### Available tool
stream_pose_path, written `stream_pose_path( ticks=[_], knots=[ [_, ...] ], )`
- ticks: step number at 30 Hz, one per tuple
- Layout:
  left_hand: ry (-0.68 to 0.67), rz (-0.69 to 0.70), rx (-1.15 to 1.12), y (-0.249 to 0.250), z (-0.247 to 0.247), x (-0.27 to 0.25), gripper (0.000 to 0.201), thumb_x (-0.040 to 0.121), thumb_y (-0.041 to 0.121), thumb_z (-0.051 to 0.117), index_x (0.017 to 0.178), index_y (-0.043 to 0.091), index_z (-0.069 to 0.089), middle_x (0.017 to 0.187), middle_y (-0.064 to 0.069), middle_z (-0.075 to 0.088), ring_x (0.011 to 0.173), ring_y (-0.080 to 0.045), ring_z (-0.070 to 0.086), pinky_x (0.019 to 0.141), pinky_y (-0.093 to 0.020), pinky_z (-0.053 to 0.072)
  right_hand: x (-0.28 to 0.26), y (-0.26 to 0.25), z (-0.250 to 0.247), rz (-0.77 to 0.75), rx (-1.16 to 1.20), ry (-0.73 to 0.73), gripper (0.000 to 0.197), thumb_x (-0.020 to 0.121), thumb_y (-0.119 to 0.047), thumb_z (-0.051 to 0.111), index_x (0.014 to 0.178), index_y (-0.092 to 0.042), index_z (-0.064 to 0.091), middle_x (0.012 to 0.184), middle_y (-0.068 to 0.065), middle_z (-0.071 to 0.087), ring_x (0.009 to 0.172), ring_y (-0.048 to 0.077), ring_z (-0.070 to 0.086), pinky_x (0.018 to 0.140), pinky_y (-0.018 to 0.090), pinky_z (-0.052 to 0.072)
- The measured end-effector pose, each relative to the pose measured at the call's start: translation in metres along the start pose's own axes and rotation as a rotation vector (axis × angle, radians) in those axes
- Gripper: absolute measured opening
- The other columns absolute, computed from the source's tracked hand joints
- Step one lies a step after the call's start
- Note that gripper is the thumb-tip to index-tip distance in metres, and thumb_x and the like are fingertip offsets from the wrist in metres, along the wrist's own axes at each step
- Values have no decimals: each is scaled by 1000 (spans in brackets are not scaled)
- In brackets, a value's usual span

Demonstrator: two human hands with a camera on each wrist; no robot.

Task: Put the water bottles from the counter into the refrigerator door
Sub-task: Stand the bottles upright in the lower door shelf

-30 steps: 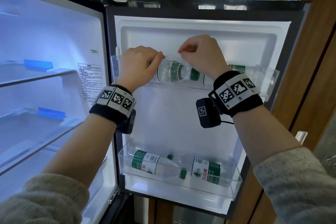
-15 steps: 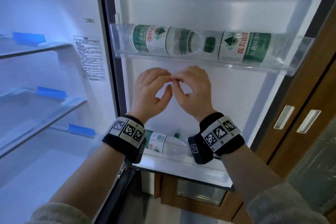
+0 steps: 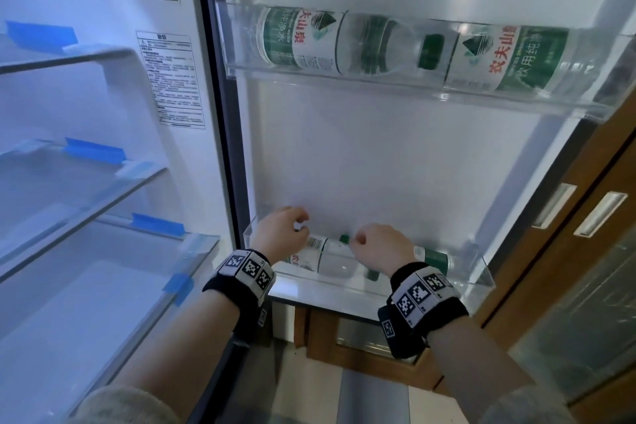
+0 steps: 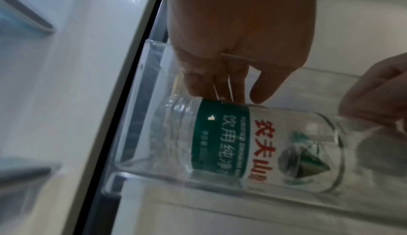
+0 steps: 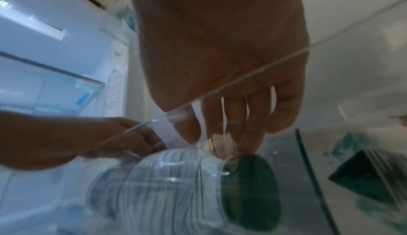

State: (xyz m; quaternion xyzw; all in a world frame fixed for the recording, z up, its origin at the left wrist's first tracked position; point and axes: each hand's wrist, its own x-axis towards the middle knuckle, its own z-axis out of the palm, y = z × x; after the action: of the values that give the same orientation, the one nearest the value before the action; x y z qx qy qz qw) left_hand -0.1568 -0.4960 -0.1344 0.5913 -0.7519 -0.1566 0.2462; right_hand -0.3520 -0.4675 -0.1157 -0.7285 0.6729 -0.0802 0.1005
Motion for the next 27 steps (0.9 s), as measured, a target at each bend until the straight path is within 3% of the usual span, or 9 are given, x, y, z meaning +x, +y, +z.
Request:
stream_pose_path(
  ticks=[2, 4, 9, 12, 14, 17, 20, 23, 27],
  knots=[
    [-10, -17, 20, -1, 1, -1, 32, 91, 24, 49, 120, 23, 60, 121, 5, 62, 103, -15, 59, 90, -34, 49, -1, -3, -1, 10, -72, -23, 36, 96, -38, 40, 71, -18, 57, 69, 0, 60, 71, 23, 62, 58, 24, 41],
    [-36, -13, 19, 1, 0, -2, 31, 91, 26, 48, 120, 24, 59, 121, 7, 61, 102, -14, 59, 88, -34, 50, 2, -7, -2, -1, -115, -25, 42, 97, -44, 37, 68, -17, 54, 65, -1, 53, 68, 24, 56, 59, 26, 40],
    [-196, -38, 48, 7, -7, -3, 34, 89, 30, 49, 122, 34, 57, 122, 12, 62, 99, -10, 58, 85, -26, 48, 12, -9, 4, -38, -1, -139, 50, 94, -51, 42, 56, -19, 40, 60, 0, 45, 65, 22, 50, 53, 28, 35],
    [-365, -65, 110, 12, -14, -2, 39, 84, 40, 45, 121, 42, 57, 121, 12, 63, 103, -12, 59, 92, -28, 46, 13, -4, 7, -32, 97, -111, 54, 84, -60, 51, 54, -16, 47, 58, 1, 49, 59, 22, 54, 56, 30, 42],
    [-443, -80, 143, 18, -18, 0, 40, 85, 40, 44, 123, 42, 55, 120, 12, 64, 110, -13, 57, 99, -31, 41, 12, -2, 7, -36, 156, -97, 51, 79, -63, 57, 62, -15, 58, 65, 1, 57, 61, 22, 61, 62, 34, 50],
    [-593, -115, 187, 29, -23, 7, 43, 91, 30, 48, 134, 32, 48, 131, 5, 58, 123, -19, 49, 104, -35, 31, 12, 1, 13, -40, 243, -9, 34, 84, -55, 57, 80, -22, 62, 82, -5, 63, 79, 18, 61, 75, 34, 51],
    [-751, -167, 183, 43, -28, 16, 50, 91, 11, 51, 140, 20, 43, 139, -5, 49, 124, -25, 47, 93, -29, 36, 10, 3, 15, 0, 393, 79, 29, 93, -36, 51, 68, -22, 53, 69, -6, 56, 69, 17, 55, 58, 26, 39],
    [-832, -200, 234, 48, -31, 25, 54, 86, 12, 61, 136, 26, 47, 136, -3, 51, 115, -27, 51, 90, -32, 42, 6, 5, 12, 27, 523, 172, 40, 96, -27, 47, 57, -18, 44, 55, -4, 44, 52, 13, 41, 50, 25, 31],
    [-871, -114, 425, 56, -26, 33, 58, 78, 17, 72, 129, 37, 52, 131, 3, 57, 101, -23, 53, 82, -32, 46, 2, 6, 12, 30, 610, 200, 38, 98, -24, 45, 60, -17, 46, 57, -2, 42, 51, 12, 37, 50, 24, 31]
  ],
)
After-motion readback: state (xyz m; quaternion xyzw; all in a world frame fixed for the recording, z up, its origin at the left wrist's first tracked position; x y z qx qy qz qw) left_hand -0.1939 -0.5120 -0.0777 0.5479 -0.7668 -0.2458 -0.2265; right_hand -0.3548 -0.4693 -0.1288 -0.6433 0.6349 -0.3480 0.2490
